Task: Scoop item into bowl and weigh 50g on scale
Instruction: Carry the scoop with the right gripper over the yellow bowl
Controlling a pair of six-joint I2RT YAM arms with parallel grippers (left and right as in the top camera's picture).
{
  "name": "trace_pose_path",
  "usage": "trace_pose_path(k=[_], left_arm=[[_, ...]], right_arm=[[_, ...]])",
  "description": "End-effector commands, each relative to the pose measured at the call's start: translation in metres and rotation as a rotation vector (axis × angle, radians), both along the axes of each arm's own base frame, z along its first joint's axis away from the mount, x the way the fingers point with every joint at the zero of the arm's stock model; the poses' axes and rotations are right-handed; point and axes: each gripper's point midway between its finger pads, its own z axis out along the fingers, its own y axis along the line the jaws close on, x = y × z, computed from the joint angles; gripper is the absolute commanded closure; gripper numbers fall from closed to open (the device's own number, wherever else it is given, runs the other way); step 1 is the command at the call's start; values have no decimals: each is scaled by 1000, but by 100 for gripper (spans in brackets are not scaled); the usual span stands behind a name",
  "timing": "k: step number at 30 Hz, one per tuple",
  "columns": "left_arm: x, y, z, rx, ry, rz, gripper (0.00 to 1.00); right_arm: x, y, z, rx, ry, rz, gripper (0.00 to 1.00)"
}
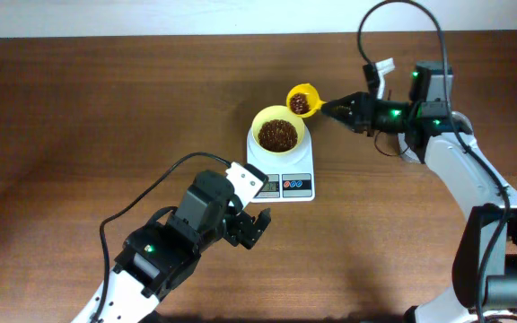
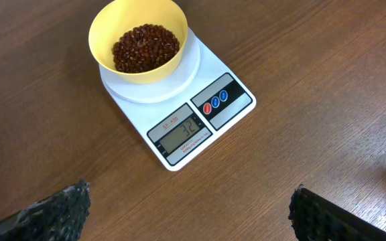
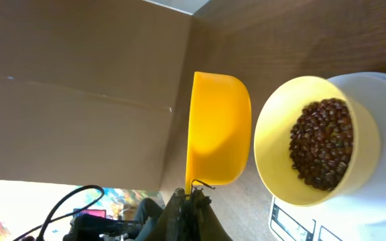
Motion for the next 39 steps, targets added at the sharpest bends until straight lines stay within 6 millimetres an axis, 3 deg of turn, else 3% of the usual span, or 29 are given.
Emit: trace_pose_path(k=[1, 7, 15, 21, 24, 28, 31, 39], left_arm=[[-2, -2, -3, 10, 0, -24, 1], [-2, -2, -3, 10, 0, -24, 1], [-2, -2, -3, 10, 0, -24, 1], [-2, -2, -3, 10, 0, -24, 1], [-2, -2, -3, 10, 0, -24, 1], [-2, -2, -3, 10, 0, -24, 1], [-2, -2, -3, 10, 0, -24, 1], [-2, -2, -3, 10, 0, -24, 1]], right_arm=[[5, 9, -5, -56, -49, -14, 96], [11, 8, -11, -146, -220, 0, 96], [17, 4, -15, -212, -305, -10, 96], [7, 28, -16, -249, -437, 81, 96], [11, 35, -23, -315, -456, 63, 96], [14, 34, -26, -352, -484, 57, 96], [13, 34, -28, -414, -647, 124, 96], [13, 34, -28, -470, -825, 189, 96]])
